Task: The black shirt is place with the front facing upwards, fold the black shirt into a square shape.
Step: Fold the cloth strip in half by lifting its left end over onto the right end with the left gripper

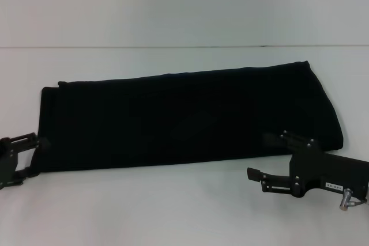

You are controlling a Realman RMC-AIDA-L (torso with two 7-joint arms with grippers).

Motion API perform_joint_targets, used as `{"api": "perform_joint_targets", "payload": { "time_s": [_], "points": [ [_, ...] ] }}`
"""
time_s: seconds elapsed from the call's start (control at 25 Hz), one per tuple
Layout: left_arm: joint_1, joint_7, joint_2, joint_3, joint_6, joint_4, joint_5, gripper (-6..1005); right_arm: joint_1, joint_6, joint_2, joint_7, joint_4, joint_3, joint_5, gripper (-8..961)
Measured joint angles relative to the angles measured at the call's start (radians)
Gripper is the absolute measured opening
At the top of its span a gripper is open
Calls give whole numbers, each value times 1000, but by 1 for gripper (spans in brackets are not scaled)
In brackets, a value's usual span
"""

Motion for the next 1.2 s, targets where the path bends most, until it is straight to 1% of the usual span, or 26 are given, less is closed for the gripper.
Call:
{"api": "perform_joint_targets", "payload": {
  "time_s": [0.28,0.56,0.68,0.96,1.2],
  "points": [
    [-40,-2,-9,36,-30,-1,7,835,1,-1,0,2,4,0,0,937],
    [-53,9,-11,53,-31,5,7,802,2,-1,0,5,4,0,2,937],
    [-54,19,-11,69,-34,9,8,731,3,1,0,6,4,0,3,937],
    [-55,32,-11,72,-35,19,9,565,4,3,0,8,4,-5,1,936],
    [-56,27,-11,72,-39,20,10,320,5,6,0,6,2,-30,0,936]
  ]
}}
